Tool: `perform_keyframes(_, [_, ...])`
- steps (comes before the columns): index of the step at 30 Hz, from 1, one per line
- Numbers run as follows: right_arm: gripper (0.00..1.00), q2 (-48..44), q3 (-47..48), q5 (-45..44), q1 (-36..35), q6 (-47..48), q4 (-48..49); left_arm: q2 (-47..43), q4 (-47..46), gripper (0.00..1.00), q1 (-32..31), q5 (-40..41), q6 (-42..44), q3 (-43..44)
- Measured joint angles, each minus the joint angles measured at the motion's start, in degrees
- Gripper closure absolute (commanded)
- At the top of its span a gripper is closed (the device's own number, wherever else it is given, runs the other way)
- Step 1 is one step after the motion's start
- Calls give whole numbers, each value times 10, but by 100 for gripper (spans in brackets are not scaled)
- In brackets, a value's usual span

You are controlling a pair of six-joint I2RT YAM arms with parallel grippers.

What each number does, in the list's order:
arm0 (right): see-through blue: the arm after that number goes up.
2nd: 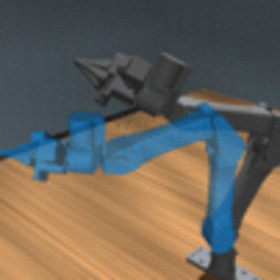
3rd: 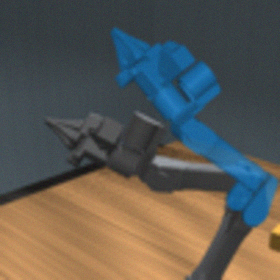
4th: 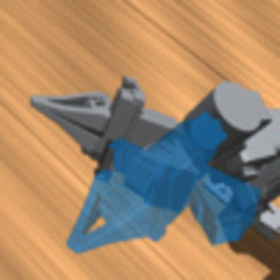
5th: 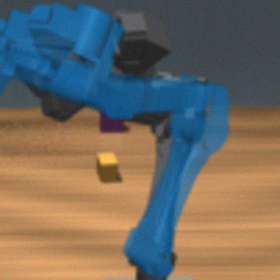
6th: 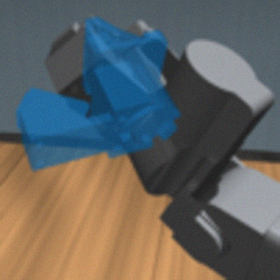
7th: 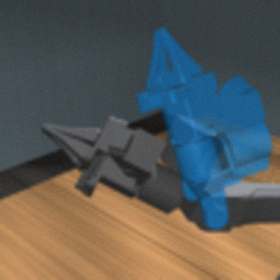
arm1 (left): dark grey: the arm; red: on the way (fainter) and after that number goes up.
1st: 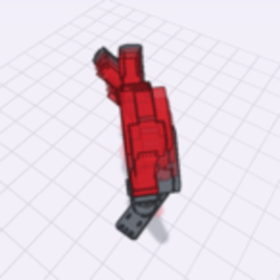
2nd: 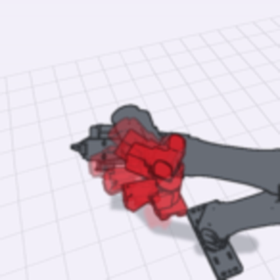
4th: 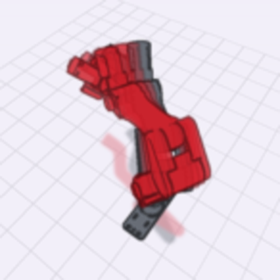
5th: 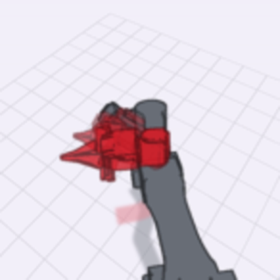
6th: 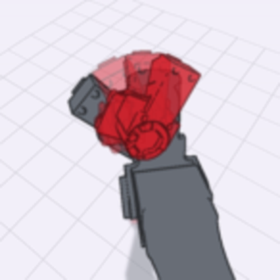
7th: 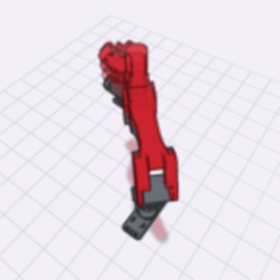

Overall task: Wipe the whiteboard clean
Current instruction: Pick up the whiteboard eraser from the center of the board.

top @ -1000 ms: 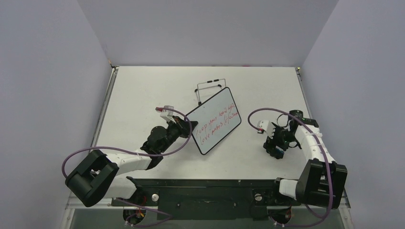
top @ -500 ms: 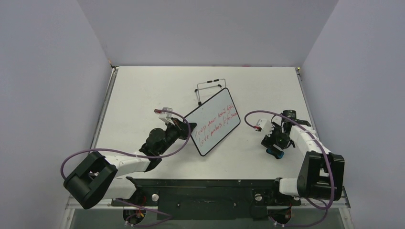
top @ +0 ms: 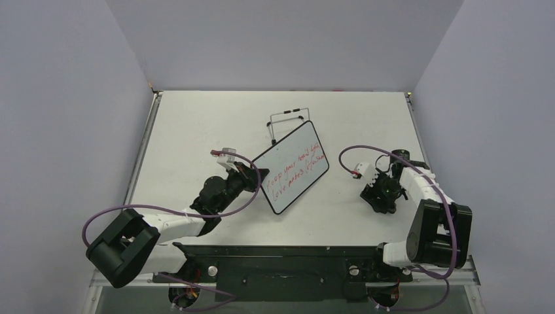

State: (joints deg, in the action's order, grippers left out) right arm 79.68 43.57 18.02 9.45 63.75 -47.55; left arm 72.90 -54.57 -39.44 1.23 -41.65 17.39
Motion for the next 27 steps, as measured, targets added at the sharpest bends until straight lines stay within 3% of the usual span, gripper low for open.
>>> perform_keyframes(11, [31, -28, 48, 0, 22, -46, -5, 0, 0, 100, 0, -1, 0, 0])
perform_keyframes(18, [33, -7, 32, -14, 15, -8, -39, -11, 8, 100, 0, -2, 5, -3])
perform_keyframes(24, [58, 45, 22, -37, 5, 9, -31, -20, 9, 100, 0, -4, 7, -9])
perform_keyframes(26, [70, 54, 23, -39, 2, 8, -26, -24, 10, 100, 0, -4, 9, -11])
perform_keyframes(27, [85, 55, 24, -39, 0, 7, -26, -26, 13, 100, 0, -4, 10, -11])
